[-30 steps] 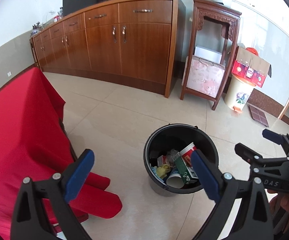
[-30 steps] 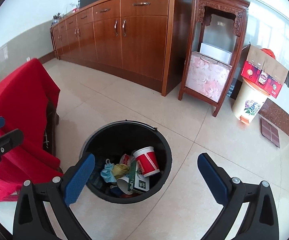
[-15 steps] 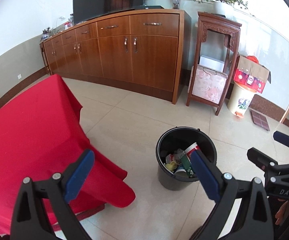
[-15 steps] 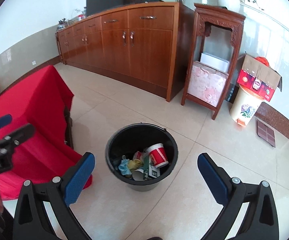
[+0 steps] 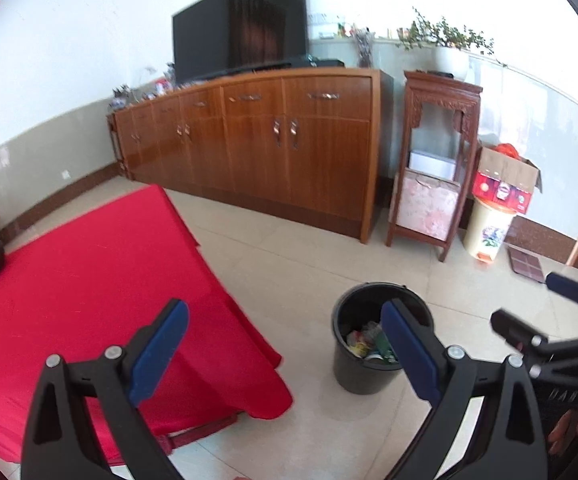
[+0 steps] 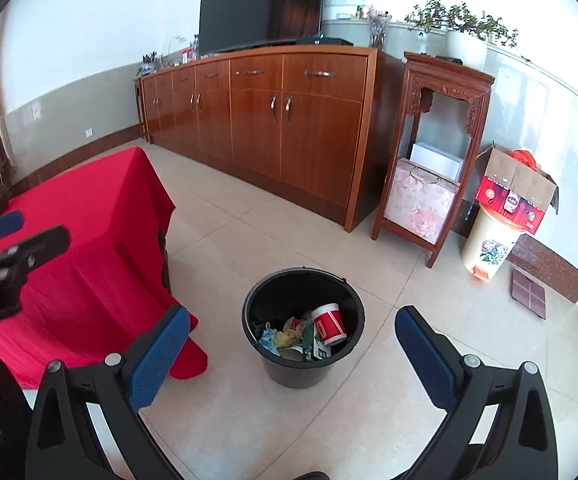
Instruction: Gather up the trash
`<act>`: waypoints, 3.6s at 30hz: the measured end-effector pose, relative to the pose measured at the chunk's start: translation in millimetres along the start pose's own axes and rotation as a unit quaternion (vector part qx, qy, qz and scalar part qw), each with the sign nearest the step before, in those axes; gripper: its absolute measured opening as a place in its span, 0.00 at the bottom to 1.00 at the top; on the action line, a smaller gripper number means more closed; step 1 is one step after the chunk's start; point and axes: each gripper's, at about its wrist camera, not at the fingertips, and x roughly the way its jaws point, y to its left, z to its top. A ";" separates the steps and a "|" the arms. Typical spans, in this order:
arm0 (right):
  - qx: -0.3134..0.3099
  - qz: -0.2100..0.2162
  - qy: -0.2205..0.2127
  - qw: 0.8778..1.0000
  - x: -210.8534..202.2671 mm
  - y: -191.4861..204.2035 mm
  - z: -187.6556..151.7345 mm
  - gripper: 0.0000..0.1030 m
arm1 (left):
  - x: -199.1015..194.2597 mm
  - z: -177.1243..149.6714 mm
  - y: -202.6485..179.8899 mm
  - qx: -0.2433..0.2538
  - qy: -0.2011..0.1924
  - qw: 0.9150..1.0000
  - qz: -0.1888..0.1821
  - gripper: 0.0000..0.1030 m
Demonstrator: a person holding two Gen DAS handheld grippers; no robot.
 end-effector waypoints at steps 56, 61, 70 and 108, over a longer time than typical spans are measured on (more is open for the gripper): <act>-0.014 0.001 -0.062 0.998 -56.0 42.7 21.4 1.00 | -48.2 6.1 19.5 -0.038 -0.043 0.998 0.007 0.97; -0.014 0.001 -0.062 0.998 -55.6 42.1 20.6 1.00 | -48.6 7.4 18.1 -0.038 -0.041 0.998 0.006 0.97; -0.014 0.001 -0.062 0.998 -55.5 41.4 20.1 1.00 | -48.4 7.5 17.7 -0.038 -0.040 0.998 0.006 0.97; -0.016 -0.001 -0.053 0.998 -51.5 40.8 17.4 1.00 | -38.3 -1.6 21.1 -0.042 -0.030 0.999 0.001 1.00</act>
